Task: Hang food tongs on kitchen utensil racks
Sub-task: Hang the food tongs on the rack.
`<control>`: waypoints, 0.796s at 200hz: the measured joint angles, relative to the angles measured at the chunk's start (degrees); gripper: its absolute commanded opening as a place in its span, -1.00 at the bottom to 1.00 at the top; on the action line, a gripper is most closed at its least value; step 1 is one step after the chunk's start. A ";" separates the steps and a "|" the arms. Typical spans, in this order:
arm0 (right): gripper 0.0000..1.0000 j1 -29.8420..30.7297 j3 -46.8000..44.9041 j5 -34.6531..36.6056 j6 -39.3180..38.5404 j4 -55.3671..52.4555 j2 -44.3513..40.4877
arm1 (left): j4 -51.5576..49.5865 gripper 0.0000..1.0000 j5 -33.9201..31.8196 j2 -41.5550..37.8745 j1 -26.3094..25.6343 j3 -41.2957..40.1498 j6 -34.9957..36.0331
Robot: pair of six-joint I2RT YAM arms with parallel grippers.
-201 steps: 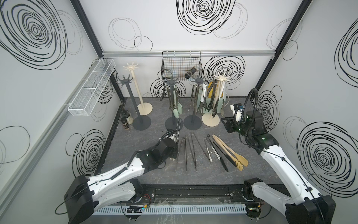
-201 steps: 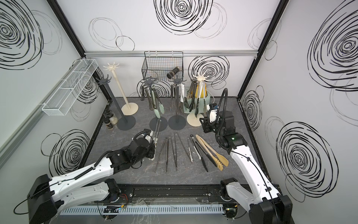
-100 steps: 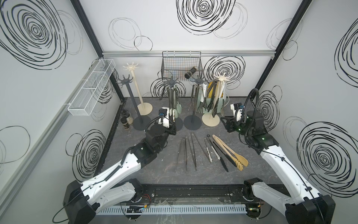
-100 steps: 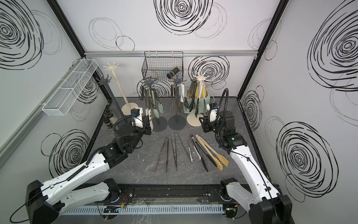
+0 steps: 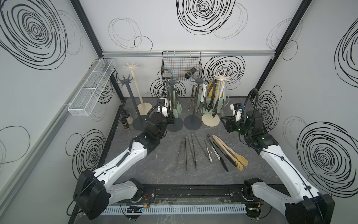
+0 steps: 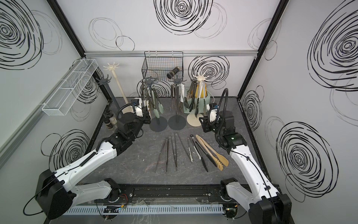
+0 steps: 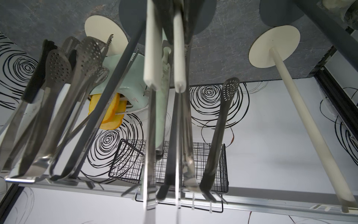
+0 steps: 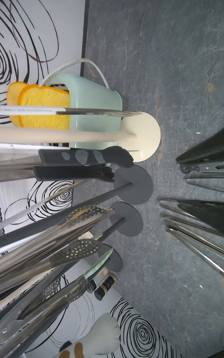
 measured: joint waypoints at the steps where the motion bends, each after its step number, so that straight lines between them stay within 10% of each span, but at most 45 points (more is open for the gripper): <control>1: -0.32 0.00 0.00 0.00 0.00 0.00 0.02 | 0.00 -1.00 0.07 0.00 0.04 0.00 0.00; 159: -0.32 0.00 0.00 0.00 0.00 0.37 0.70 | 2.25 -1.00 4.61 3.28 0.96 1.86 -0.59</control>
